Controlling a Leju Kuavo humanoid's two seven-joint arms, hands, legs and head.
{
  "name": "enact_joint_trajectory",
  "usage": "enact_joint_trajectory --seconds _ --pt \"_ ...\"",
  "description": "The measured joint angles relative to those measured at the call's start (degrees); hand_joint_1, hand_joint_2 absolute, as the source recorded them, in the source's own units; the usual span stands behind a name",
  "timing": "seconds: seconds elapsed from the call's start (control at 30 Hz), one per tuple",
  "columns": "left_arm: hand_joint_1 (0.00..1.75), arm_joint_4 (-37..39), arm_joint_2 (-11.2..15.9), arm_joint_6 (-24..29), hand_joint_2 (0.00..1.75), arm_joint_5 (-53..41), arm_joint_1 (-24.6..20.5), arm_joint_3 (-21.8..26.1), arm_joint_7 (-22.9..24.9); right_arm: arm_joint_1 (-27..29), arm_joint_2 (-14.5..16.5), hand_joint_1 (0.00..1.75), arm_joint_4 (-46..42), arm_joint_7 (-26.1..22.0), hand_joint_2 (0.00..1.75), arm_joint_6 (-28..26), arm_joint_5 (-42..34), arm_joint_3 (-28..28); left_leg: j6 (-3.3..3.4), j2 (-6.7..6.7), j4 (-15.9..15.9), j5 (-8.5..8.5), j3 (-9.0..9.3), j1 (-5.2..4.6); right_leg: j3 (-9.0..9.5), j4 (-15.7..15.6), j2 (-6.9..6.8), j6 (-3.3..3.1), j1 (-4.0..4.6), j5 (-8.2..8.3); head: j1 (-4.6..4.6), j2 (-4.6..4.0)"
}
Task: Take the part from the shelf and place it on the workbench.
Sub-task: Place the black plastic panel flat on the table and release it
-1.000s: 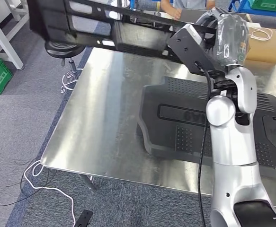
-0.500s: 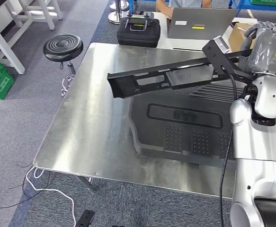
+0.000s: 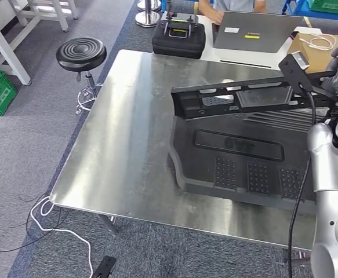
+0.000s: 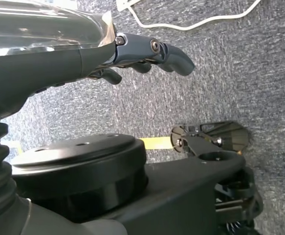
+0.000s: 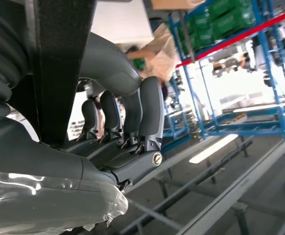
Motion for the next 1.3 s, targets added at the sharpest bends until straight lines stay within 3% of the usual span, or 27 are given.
enact_joint_trajectory --seconds 0.03,0.07,0.1,0.17,0.2,0.23,0.37,0.43,0.5,0.53,0.57,0.6,0.7,0.77,0.87,0.93,1.0,1.03,1.07,1.1,1.2,1.23,1.3 --pt "0.0 0.0 0.0 0.0 1.75 0.0 0.1 0.0 0.0 0.0 -0.4 1.75 0.6 0.0 1.75 0.0 0.0 -0.1 0.0 0.0 0.0 -0.02 0.02 0.03 -1.23 2.4 -0.01 0.19 -0.14 -0.46 0.0 0.0" --pt "0.0 0.0 0.0 0.0 1.75 0.0 0.1 0.0 0.0 -0.1 -0.7 1.75 1.1 0.0 1.75 0.0 0.0 -0.2 -0.03 -0.01 0.0 -0.05 0.07 0.06 -1.42 2.5 -0.02 0.34 -0.26 0.22 0.0 0.0" --pt "0.0 0.0 0.0 0.0 1.75 0.0 0.1 0.0 0.0 -0.1 -1.0 1.75 1.5 0.0 1.75 -0.1 0.0 -0.3 -0.11 -0.02 0.0 -0.11 0.17 0.12 -0.44 0.2 -0.03 0.45 -0.37 1.93 0.0 0.0" --pt "0.0 0.0 0.0 0.0 1.75 0.0 0.1 0.0 -0.1 -0.5 -1.6 1.75 2.2 0.1 1.75 -0.1 0.0 -0.4 -0.46 -0.05 0.0 -0.31 0.42 0.13 3.36 -7.8 -0.03 0.53 -0.46 5.93 0.0 0.0" --pt "0.0 0.0 0.0 0.0 1.75 0.0 0.1 0.0 -0.1 -0.7 -1.8 1.75 2.7 0.1 1.75 0.0 0.0 -0.4 -0.69 -0.06 0.0 -0.41 0.47 0.08 4.91 -11.1 0.01 0.36 -0.38 7.05 0.0 0.0" --pt "0.0 0.0 0.0 0.0 1.75 0.0 0.1 0.0 -0.2 -1.0 -1.9 1.75 3.2 0.3 1.75 0.3 0.0 -0.4 -0.93 -0.07 0.0 -0.45 0.48 -0.01 5.78 -13.0 0.04 0.12 -0.28 7.43 -0.02 0.0" --pt "0.0 0.0 0.0 -0.1 1.75 0.0 0.1 0.0 -0.2 -1.9 -2.5 1.75 5.8 1.0 1.75 2.1 0.0 -0.5 -1.88 0.0 0.3 -1.1 0.33 -0.08 6.04 -13.8 -0.01 -1.41 -0.3 7.35 -0.09 0.0" --pt "0.0 0.0 0.0 -0.1 1.75 0.0 0.0 0.0 -0.2 -2.6 -2.5 1.75 7.1 1.0 1.75 2.5 0.0 -0.5 -2.16 0.08 4.7 -3.82 -1.55 -0.08 6.1 -14.0 -0.09 -2.14 -0.45 7.5 -0.15 0.0" --pt "0.0 0.0 0.0 -0.2 1.75 0.0 0.0 0.0 -0.3 -3.1 -2.5 1.75 8.4 1.0 1.75 2.5 0.0 -0.6 -2.22 0.08 12.6 -7.29 -5.16 -0.14 6.11 -14.0 -0.09 -2.49 -0.23 7.47 -0.16 0.0" --pt "0.0 0.0 0.0 -0.2 1.75 0.0 -0.1 0.0 -0.3 -3.1 -2.5 1.75 9.0 1.0 1.75 2.5 0.0 -0.7 -2.2 0.08 15.6 -8.15 -6.56 -0.19 6.13 -14.0 -0.09 -2.55 -0.11 7.46 -0.15 0.0" --pt "0.0 0.0 0.0 -0.3 1.75 0.0 -0.1 0.0 -0.3 -3.2 -2.5 1.75 9.5 1.0 1.75 2.5 0.0 -0.7 -2.09 0.08 16.6 -7.9 -7.04 -0.24 6.18 -14.0 -0.07 -2.59 0.0 7.44 -0.15 0.0" --pt "0.0 0.0 0.0 -0.3 1.75 0.0 -0.2 0.0 -0.3 -3.3 -2.5 1.75 9.9 1.0 1.75 2.5 0.0 -0.7 -1.89 0.09 15.0 -6.52 -6.34 -0.3 6.26 -13.9 -0.03 -2.6 0.1 7.41 -0.15 0.0" --pt "0.0 0.0 0.1 -0.3 1.75 0.0 -0.2 0.0 -0.3 -4.0 -2.6 1.75 11.1 0.8 1.75 4.2 0.0 -0.8 -0.95 0.13 3.9 -1.07 -1.2 -0.61 6.43 -13.7 0.1 -2.41 0.38 7.15 -0.1 0.0" --pt "0.0 0.0 0.1 -0.3 1.75 0.0 -0.2 0.0 -0.3 -5.4 -2.7 1.75 13.0 0.8 1.75 7.9 0.0 -0.9 -0.68 0.15 0.6 -0.39 0.2 -0.86 6.14 -13.5 0.13 -1.95 0.5 7.16 -0.08 0.0" --pt "0.0 0.0 0.1 -0.5 1.75 0.0 -0.4 0.0 0.0 -8.6 -3.2 1.75 19.1 1.0 1.75 16.9 0.0 -0.8 -0.19 0.07 0.0 -0.18 0.29 -0.78 5.82 -13.2 0.09 -1.1 0.32 6.83 -0.05 0.0" --pt "0.0 0.0 0.1 -0.6 1.75 0.0 -0.6 0.0 0.1 -11.2 -3.6 1.75 23.9 1.6 1.75 21.7 0.0 -0.8 0.3 0.04 -0.3 0.12 0.37 -0.48 4.38 -9.7 0.03 -0.46 0.16 4.45 0.06 0.0" --pt "0.0 0.0 0.1 -0.6 1.75 0.0 -0.8 0.0 0.2 -13.5 -3.9 1.75 28.2 2.2 1.75 24.9 0.0 -0.7 0.45 0.03 -0.3 0.15 0.38 -0.44 1.08 -2.2 0.01 0.07 0.01 0.9 0.14 0.0" --pt "0.0 0.0 0.1 -0.6 1.75 0.0 -0.8 0.0 0.3 -14.4 -3.9 1.75 30.2 2.5 1.75 26.4 0.0 -0.7 0.46 0.03 -0.3 0.13 0.41 -0.42 -0.48 1.2 0.0 0.25 -0.08 -0.17 0.14 0.0" --pt "0.0 0.0 0.1 -0.7 1.75 0.0 -0.9 0.0 0.3 -15.2 -4.0 1.75 32.0 2.8 1.75 28.0 -0.1 -0.7 0.46 0.03 -0.3 0.11 0.45 -0.39 -1.24 2.7 0.0 0.4 -0.16 -0.19 0.14 0.0" --pt "0.0 0.0 0.1 -0.7 1.75 0.0 -0.9 0.0 0.3 -15.9 -4.0 1.75 33.6 3.1 1.75 29.5 0.0 -0.7 0.41 0.02 -0.3 0.07 0.51 -0.35 -0.93 1.8 -0.01 0.49 -0.24 0.93 0.15 0.0" --pt "0.0 0.0 0.1 -0.7 1.75 0.0 -1.2 0.0 0.4 -18.2 -4.0 1.75 36.7 3.6 1.75 32.6 0.0 -0.6 -0.02 -0.04 -0.2 -0.17 0.69 -0.34 4.07 -9.4 0.01 0.35 -0.25 6.72 0.15 0.0" --pt "0.0 0.0 0.1 -0.7 1.75 0.0 -1.3 0.0 0.4 -18.8 -4.0 1.75 37.6 3.6 1.75 33.2 0.0 -0.6 -0.24 -0.07 -0.2 -0.2 0.62 -0.39 5.29 -12.1 0.03 0.06 -0.12 7.55 0.15 0.0" --pt "0.0 0.0 0.1 -0.7 1.75 0.0 -1.3 0.0 0.4 -19.6 -4.0 1.75 38.8 3.7 1.75 34.1 -0.1 -0.6 -0.68 -0.12 -0.3 -0.13 0.42 -0.51 5.94 -13.7 0.1 -0.65 0.18 7.49 0.09 0.0"
